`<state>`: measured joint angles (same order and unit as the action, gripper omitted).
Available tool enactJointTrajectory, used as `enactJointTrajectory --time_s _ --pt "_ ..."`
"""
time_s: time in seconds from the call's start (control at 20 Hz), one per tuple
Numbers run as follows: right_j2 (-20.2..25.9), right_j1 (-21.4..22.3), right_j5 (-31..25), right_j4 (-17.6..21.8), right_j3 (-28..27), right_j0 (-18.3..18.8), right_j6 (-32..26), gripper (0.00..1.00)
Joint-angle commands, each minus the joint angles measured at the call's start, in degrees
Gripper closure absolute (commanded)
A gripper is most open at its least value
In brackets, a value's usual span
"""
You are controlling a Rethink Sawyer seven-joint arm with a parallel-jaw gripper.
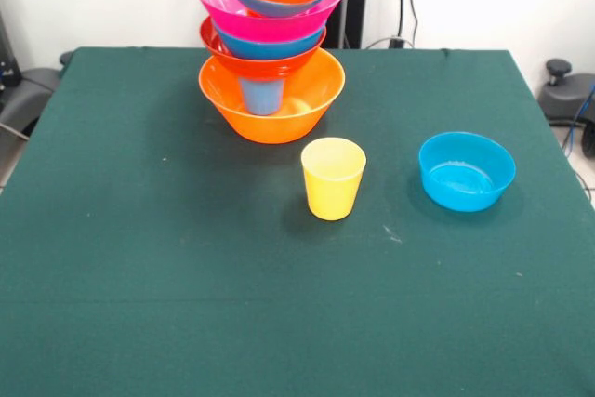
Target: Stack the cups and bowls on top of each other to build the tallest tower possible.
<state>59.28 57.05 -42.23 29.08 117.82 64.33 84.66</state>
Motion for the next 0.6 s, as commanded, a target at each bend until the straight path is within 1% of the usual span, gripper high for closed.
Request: enactJointTrajectory --time_s 0.05,0.25,0.35,0.6 --pt "1.7 -3.6 1.1 2.4 3.8 0.3 -7.5 1.0" --pt "1.8 -3.5 1.1 2.5 3.8 0.2 -7.0 1.0" --pt "2.7 -2.9 1.1 2.0 4.6 1.0 -7.1 1.0" --pt "2.9 -3.2 0.9 2.3 4.6 0.9 -6.6 1.0"
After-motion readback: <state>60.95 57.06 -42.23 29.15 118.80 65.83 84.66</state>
